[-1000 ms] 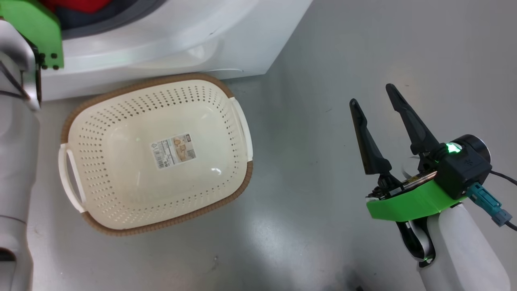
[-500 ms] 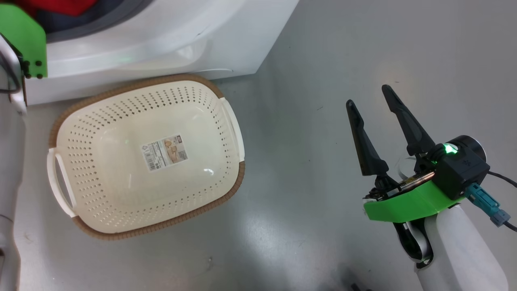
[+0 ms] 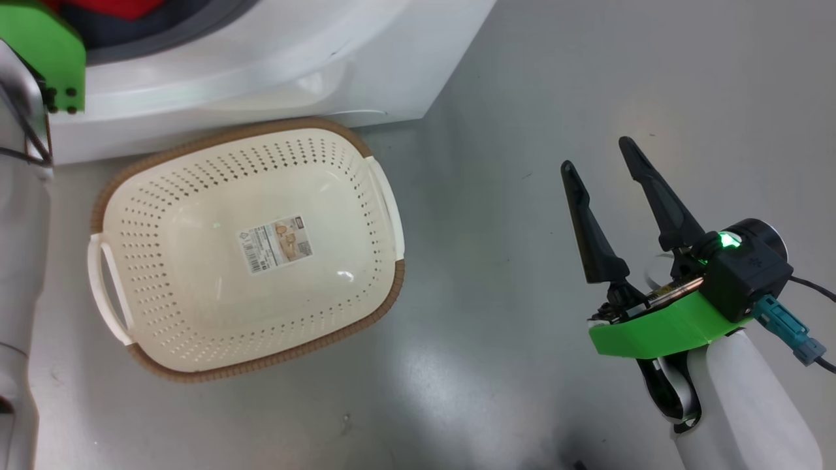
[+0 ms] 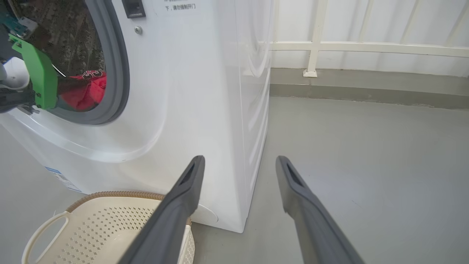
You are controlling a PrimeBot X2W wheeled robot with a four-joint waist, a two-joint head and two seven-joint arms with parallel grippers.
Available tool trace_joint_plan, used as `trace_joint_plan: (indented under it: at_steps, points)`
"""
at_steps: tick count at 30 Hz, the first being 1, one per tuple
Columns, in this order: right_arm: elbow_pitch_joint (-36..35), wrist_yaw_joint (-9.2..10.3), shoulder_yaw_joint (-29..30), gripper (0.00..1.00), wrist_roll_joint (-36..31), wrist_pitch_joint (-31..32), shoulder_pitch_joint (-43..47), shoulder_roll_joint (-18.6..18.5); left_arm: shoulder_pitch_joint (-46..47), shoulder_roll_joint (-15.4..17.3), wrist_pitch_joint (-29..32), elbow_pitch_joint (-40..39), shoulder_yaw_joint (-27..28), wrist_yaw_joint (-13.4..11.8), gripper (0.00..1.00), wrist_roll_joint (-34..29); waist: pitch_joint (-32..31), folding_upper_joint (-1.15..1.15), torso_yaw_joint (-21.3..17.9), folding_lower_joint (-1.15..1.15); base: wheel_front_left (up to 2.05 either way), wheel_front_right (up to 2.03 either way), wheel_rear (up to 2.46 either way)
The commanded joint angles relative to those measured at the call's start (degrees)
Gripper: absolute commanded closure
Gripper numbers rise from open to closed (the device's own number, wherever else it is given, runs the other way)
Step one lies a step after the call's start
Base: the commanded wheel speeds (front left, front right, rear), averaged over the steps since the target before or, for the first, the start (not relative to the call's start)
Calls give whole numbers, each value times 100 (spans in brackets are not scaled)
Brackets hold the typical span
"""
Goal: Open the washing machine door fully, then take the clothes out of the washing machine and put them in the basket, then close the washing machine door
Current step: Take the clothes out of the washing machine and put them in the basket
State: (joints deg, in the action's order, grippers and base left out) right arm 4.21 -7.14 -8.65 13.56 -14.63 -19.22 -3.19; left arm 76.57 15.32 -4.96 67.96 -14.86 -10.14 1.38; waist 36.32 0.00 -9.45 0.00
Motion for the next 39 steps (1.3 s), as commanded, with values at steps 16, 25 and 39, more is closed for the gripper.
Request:
trace_joint_plan:
  at_steps: [16,25,39]
  points:
    - [-57,-35,-101,0,-106,-37,87,21,-818,6,-998,-1482,665,36,100,885,-426,0,286,0,0,0,0]
    - [-11,-35,-132,0,-114,-37,133,20,-1955,35,-1002,-3035,927,-2,100,981,-730,0,346,0,0,0,0]
    - [71,-35,-73,0,-94,-37,311,28,-3872,-70,-1003,-4924,1179,-132,100,937,-1312,0,439,0,0,0,0]
